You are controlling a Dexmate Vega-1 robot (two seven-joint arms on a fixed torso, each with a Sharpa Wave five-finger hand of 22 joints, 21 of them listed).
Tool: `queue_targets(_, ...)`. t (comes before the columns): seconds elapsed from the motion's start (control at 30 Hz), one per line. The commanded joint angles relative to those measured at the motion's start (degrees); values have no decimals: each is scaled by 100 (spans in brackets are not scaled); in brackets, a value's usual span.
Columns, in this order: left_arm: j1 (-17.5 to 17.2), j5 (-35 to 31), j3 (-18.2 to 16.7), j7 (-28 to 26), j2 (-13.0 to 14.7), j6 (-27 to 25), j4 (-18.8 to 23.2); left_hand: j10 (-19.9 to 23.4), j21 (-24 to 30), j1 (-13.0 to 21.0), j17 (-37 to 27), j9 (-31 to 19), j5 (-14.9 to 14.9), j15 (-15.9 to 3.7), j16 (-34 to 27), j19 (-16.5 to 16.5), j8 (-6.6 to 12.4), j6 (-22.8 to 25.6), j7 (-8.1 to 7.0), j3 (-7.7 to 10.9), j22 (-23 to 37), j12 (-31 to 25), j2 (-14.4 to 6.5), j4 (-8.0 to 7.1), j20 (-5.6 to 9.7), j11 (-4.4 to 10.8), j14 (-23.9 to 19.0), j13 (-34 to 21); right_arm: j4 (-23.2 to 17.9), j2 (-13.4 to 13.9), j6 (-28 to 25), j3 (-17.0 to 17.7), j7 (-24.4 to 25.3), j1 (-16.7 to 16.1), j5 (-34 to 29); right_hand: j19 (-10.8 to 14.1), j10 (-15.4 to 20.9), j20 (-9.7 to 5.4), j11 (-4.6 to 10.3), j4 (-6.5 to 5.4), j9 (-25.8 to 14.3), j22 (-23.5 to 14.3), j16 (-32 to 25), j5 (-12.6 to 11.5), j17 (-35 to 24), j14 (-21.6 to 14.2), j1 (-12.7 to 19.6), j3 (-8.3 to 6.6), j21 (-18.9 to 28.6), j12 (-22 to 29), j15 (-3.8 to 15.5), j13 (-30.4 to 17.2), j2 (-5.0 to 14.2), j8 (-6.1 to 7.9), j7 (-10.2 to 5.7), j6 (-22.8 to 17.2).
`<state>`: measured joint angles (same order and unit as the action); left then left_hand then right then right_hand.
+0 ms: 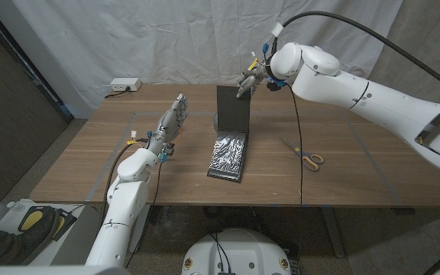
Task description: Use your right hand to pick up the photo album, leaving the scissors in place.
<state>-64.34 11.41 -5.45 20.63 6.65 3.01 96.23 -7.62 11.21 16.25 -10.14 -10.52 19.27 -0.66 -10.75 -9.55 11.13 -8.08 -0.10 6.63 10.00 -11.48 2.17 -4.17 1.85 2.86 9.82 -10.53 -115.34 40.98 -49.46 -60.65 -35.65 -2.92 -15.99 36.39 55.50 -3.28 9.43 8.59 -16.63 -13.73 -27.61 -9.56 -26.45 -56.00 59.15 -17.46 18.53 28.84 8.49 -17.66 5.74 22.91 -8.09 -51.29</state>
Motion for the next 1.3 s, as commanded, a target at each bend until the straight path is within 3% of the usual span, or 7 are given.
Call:
queue_targets(0.03,47,-16,43,6,-10,-20,-73,19,41,58,-16,-28,-6,-3,0,-305,29,-6,42,-32,29,-20,-19,-12,432,2,-2,-12,-348,166,-65,134,36,-30,11,63,108,-701,47,-17,-47,-17,-15,-40,-31,-67,338,28,46,23,518,-25,240,36,-212,-247)
queue_targets(1.3,-32,-19,61,78,28,-94,-59,48,69,88,-19,-28,-14,15,-15,-193,28,10,66,-81,33,-22,-40,-10,432,-28,-76,-11,-1274,406,-587,146,119,245,109,5,94,-707,49,-31,-120,-62,22,-42,-163,-67,436,72,128,11,521,-105,275,21,-206,-226)
